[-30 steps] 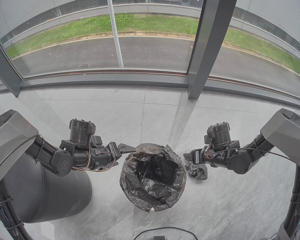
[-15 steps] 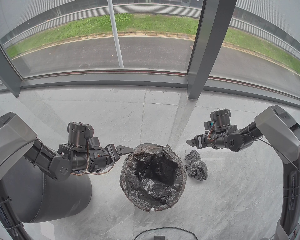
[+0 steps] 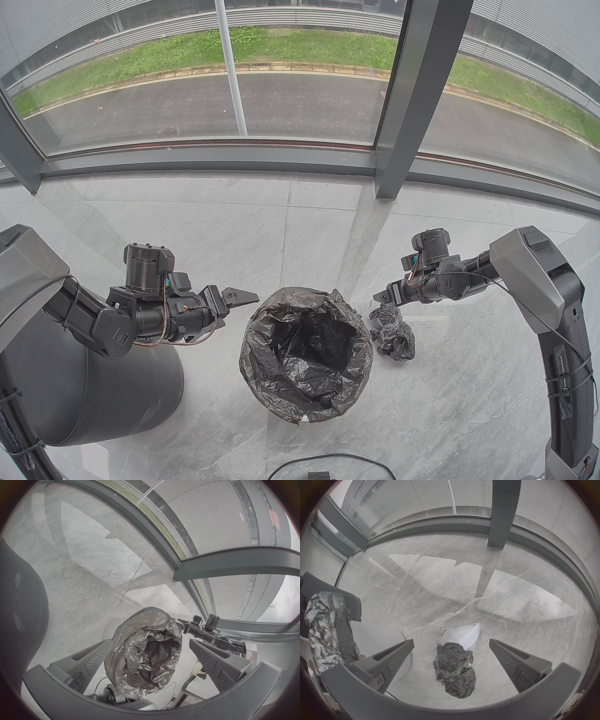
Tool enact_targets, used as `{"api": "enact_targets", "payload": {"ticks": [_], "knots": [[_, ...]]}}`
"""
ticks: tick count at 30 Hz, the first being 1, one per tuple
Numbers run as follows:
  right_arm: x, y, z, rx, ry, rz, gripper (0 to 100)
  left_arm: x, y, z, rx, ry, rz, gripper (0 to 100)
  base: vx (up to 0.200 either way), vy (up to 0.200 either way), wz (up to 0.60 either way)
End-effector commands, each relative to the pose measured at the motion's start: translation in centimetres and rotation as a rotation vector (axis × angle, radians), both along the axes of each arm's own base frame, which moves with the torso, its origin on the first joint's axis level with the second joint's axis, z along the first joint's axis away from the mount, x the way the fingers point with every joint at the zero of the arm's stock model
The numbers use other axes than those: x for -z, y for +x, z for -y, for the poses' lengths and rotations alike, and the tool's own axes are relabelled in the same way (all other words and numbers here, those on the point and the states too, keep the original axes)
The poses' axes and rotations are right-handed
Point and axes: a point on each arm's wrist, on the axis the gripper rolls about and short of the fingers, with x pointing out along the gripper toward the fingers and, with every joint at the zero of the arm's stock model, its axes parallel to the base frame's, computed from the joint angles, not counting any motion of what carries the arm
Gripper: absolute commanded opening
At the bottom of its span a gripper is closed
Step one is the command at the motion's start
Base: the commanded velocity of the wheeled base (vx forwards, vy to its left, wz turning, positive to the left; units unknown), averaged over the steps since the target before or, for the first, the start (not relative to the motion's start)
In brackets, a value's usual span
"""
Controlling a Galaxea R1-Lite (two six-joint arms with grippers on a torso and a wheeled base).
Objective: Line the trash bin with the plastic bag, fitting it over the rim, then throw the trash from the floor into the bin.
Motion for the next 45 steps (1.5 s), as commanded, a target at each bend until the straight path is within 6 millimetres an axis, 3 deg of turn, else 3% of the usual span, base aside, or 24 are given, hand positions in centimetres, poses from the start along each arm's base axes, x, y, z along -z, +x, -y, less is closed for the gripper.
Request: {"api": "enact_targets", "payload": {"ticks": [1, 10, 19, 45], "knots": [[2.1, 0.5, -0.1, 0.000, -0.010, -0.034, 100, 0.5, 0.4, -0.5, -0.012, -0.001, -0.012, 100, 0.000, 0.000, 0.00], [2.3, 0.5, -0.6, -0.009, -0.025, -0.076, 100, 0.7, 0.5, -0.8, -0.016, -0.001, -0.019, 100, 0.000, 0.000, 0.00], [4.8, 1.4, -0.8, 0.008, -0.053, -0.087, 100, 1.4, 0.8, -0.8, -0.017, 0.005, -0.035, 100, 0.000, 0.000, 0.00], [6.1, 2.7, -1.5, -0.003, -0.063, -0.084, 100, 2.4, 1.3, -0.7, -0.018, -0.003, -0.016, 100, 0.000, 0.000, 0.00]]}}
